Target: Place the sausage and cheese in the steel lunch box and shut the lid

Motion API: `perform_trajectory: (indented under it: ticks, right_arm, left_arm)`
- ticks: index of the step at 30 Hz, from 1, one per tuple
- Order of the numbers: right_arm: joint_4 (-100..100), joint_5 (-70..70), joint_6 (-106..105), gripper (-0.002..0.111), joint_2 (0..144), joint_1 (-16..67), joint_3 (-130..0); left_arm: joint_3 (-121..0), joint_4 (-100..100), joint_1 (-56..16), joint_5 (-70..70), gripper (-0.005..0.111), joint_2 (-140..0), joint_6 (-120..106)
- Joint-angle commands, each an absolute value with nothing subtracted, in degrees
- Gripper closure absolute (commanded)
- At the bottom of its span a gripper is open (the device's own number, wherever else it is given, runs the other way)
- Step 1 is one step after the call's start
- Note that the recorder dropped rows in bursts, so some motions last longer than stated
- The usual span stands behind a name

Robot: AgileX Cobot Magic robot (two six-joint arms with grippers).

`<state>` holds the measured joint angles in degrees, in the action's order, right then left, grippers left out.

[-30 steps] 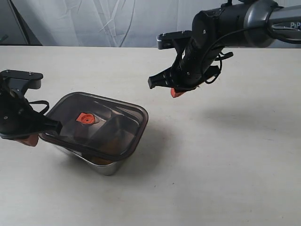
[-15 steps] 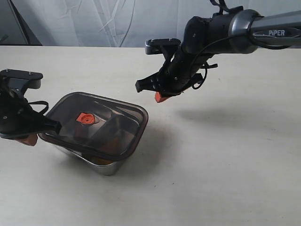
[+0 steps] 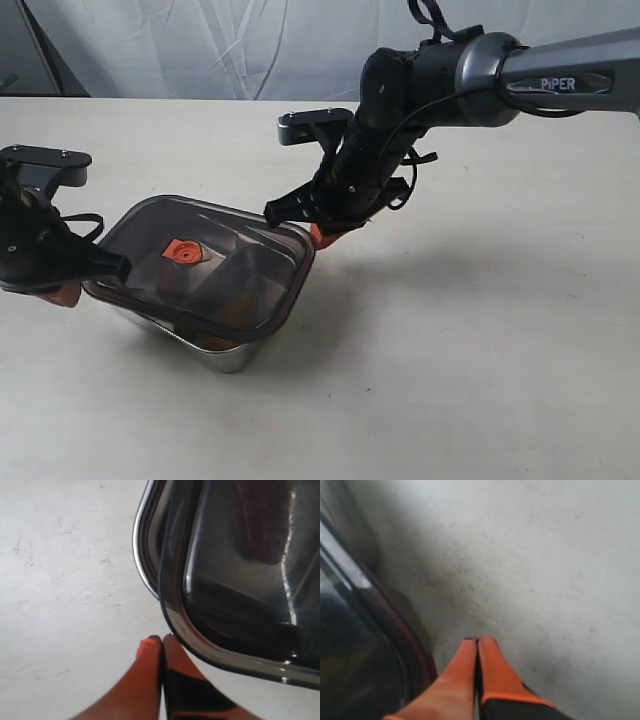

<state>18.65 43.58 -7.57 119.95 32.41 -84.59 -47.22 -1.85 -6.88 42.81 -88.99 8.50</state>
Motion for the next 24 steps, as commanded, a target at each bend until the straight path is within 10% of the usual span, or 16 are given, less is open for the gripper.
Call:
perform_trajectory:
  ticks: [1, 24]
  right_arm:
    - [19.02, 45.18, -8.07, 0.109, 120.02, 32.83, -84.87]
    - [18.99, 48.00, -8.07, 0.109, 117.50, 32.83, -84.87]
  left_arm:
    - [-47.45, -2.56, -6.85, 42.02, 0.107, -89.05, 8.73]
    - [-47.45, -3.75, -6.85, 41.54, 0.107, -89.05, 8.84]
